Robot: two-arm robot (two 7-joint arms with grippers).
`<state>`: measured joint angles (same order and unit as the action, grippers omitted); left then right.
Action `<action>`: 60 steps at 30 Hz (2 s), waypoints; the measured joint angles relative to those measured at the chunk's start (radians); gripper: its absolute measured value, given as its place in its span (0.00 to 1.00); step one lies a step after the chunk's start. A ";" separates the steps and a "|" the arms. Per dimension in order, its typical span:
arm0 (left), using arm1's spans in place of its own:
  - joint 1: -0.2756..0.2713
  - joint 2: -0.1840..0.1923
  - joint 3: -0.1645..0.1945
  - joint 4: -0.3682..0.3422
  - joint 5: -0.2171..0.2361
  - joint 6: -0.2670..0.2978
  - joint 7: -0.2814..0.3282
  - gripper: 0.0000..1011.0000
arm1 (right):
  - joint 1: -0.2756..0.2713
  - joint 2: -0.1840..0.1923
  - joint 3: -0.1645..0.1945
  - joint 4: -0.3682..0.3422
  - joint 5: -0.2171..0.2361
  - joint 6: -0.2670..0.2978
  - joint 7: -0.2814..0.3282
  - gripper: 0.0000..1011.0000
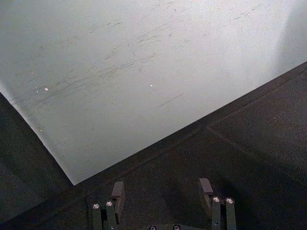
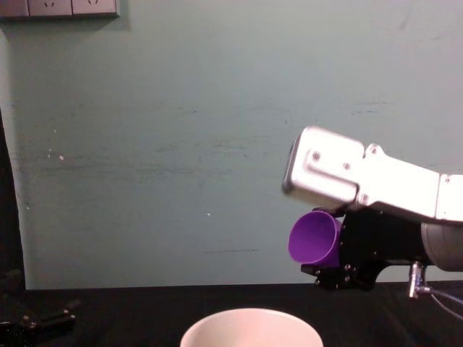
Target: Pick up the cup and pour the mung beans from the cup into the bowl.
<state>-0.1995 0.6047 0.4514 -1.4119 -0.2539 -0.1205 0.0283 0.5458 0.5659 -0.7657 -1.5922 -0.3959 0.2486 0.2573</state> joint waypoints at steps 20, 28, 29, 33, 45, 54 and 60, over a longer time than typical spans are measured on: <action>0.000 0.000 0.000 0.000 0.000 0.000 0.000 1.00 | 0.011 0.029 -0.089 -0.067 -0.243 0.013 0.035 0.72; 0.000 0.000 0.000 0.000 0.000 0.000 0.000 1.00 | -0.008 0.039 -0.109 -0.102 -0.304 0.026 0.050 0.72; 0.000 0.000 0.000 0.000 0.000 0.000 0.000 1.00 | -0.011 0.040 -0.111 -0.106 -0.316 0.028 0.053 0.72; 0.000 0.000 0.000 0.000 0.000 0.000 0.000 1.00 | -0.016 0.044 -0.116 -0.115 -0.343 0.031 0.058 0.72; 0.000 0.000 0.000 0.000 0.000 0.000 0.000 1.00 | -0.019 0.052 -0.129 -0.142 -0.442 0.041 0.077 0.72; 0.000 0.000 0.000 0.000 0.000 0.000 0.000 1.00 | -0.017 0.048 -0.135 -0.145 -0.498 0.037 0.094 0.72; 0.000 0.000 0.000 0.000 0.000 0.000 0.000 1.00 | -0.013 0.043 -0.140 -0.143 -0.529 0.030 0.110 0.72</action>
<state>-0.1995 0.6047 0.4514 -1.4119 -0.2539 -0.1206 0.0283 0.5323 0.6091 -0.9061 -1.7353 -0.9249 0.2786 0.3674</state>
